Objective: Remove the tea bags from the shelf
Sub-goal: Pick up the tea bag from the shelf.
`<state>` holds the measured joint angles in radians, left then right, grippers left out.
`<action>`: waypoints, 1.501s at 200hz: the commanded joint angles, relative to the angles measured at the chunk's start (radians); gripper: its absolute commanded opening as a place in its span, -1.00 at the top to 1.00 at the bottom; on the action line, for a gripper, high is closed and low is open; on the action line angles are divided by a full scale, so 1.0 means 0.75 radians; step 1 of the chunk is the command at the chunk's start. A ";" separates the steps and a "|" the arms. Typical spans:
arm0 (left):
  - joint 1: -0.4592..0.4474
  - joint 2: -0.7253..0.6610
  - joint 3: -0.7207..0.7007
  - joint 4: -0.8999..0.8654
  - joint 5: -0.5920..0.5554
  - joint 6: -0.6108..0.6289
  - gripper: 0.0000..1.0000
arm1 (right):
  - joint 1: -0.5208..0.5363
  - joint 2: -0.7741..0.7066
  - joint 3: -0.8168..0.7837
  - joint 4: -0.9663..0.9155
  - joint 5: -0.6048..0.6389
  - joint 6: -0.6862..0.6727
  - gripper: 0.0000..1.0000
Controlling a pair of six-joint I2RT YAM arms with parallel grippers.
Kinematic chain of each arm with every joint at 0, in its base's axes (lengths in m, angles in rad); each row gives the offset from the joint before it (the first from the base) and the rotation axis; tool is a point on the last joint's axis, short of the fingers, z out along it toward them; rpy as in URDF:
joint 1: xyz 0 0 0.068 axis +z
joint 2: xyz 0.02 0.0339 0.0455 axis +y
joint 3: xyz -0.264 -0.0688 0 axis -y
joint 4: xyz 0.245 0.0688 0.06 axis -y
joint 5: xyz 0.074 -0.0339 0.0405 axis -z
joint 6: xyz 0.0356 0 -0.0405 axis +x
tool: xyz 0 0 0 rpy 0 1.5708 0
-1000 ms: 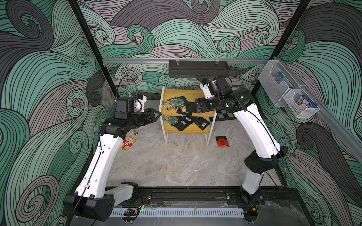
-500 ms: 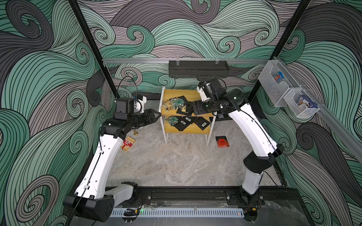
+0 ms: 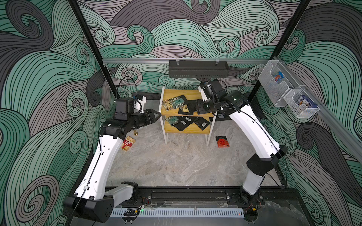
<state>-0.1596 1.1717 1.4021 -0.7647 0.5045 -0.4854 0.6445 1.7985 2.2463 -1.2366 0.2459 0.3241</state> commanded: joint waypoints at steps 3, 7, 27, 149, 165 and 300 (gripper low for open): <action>-0.010 -0.027 -0.005 -0.003 -0.004 0.020 0.01 | -0.006 0.002 -0.069 -0.103 -0.019 0.022 0.07; -0.010 -0.028 -0.005 -0.004 -0.004 0.022 0.01 | -0.006 -0.002 -0.078 -0.101 -0.019 0.022 0.12; -0.010 -0.030 -0.004 -0.005 -0.007 0.025 0.01 | -0.012 -0.022 -0.125 -0.090 -0.015 0.024 0.22; -0.012 -0.032 -0.004 -0.005 0.003 0.018 0.01 | 0.014 0.030 0.172 -0.078 0.022 -0.046 -0.42; -0.012 -0.034 -0.006 -0.007 -0.002 0.019 0.01 | 0.036 0.058 0.227 -0.086 0.019 -0.069 -0.46; -0.010 -0.045 -0.027 -0.004 -0.006 0.024 0.01 | 0.106 0.186 0.260 -0.088 0.001 -0.124 -0.59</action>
<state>-0.1596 1.1591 1.3853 -0.7654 0.5014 -0.4820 0.7189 1.9438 2.4706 -1.2903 0.2489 0.2417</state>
